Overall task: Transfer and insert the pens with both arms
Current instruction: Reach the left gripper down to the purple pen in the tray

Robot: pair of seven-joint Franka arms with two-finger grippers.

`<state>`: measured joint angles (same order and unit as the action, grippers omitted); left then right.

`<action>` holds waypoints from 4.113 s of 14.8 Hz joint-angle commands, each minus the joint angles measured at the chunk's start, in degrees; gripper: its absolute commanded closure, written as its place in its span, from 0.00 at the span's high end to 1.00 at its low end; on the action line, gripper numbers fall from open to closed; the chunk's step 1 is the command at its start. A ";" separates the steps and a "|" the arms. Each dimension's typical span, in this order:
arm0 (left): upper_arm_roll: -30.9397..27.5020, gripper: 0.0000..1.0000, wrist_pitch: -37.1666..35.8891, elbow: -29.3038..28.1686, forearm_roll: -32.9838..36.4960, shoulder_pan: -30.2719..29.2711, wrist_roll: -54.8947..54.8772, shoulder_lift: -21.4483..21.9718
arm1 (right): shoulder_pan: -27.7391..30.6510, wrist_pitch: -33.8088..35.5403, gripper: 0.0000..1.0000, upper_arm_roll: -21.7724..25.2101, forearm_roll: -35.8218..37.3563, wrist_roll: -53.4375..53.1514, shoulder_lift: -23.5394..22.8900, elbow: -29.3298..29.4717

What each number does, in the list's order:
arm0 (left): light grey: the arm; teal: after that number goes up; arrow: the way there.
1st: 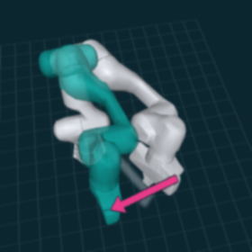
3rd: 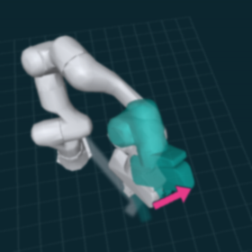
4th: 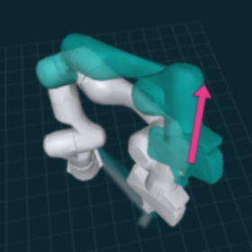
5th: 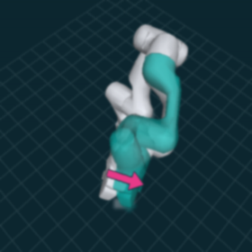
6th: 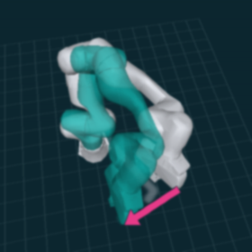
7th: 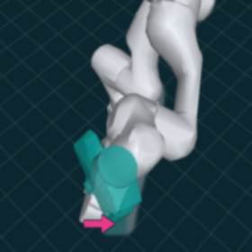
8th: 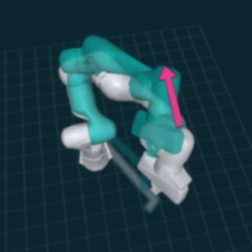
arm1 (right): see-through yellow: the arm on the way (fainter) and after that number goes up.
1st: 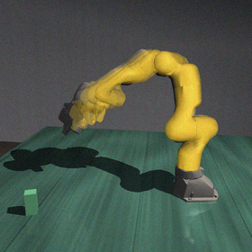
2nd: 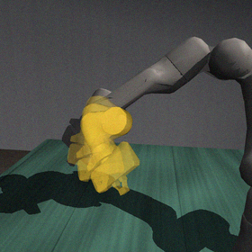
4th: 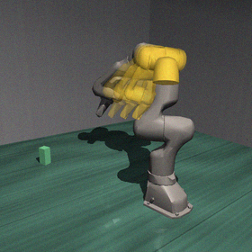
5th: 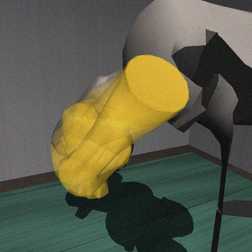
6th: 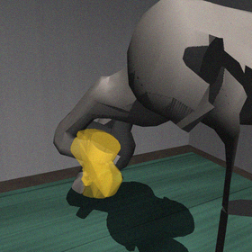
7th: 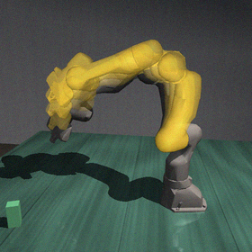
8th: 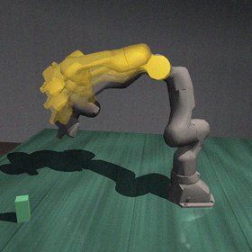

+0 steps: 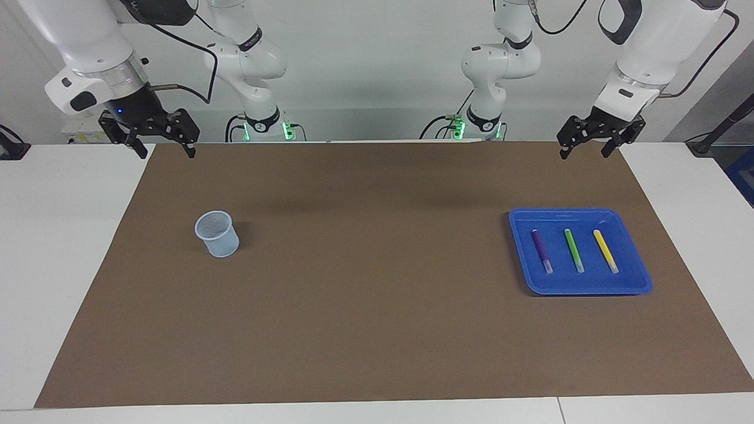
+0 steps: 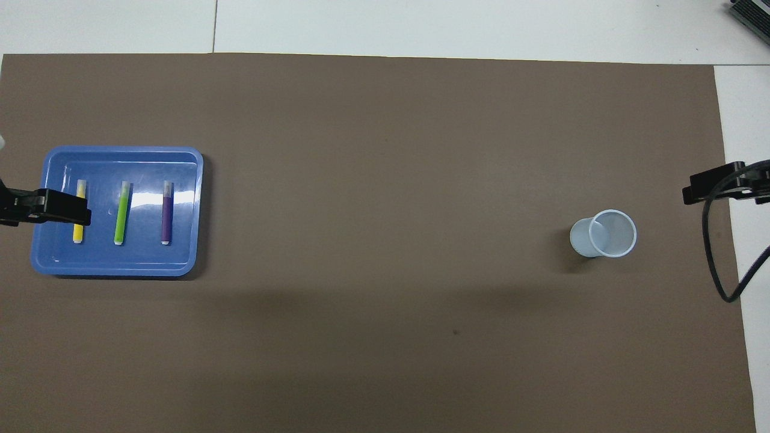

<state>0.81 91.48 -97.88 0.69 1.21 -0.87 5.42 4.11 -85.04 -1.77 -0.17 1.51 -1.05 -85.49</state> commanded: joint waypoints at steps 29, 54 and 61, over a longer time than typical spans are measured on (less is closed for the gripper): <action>-0.72 1.00 19.25 -10.66 -0.16 -2.88 -0.71 -3.29 | 0.28 0.05 1.00 -0.34 0.70 -0.63 0.43 -0.47; -0.63 0.97 44.83 -15.49 -0.16 -2.09 2.61 -23.26 | -8.77 -11.71 1.00 -0.69 -19.43 -13.02 3.42 -11.71; -0.63 0.86 45.54 -18.04 -0.16 -0.69 4.55 -22.73 | -9.65 -13.30 1.00 -0.69 -18.81 -14.42 3.51 -13.13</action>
<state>0.71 135.44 -113.41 0.69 -0.78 2.32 -18.66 -5.53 -96.14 -2.43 -18.07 -10.89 0.72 -96.45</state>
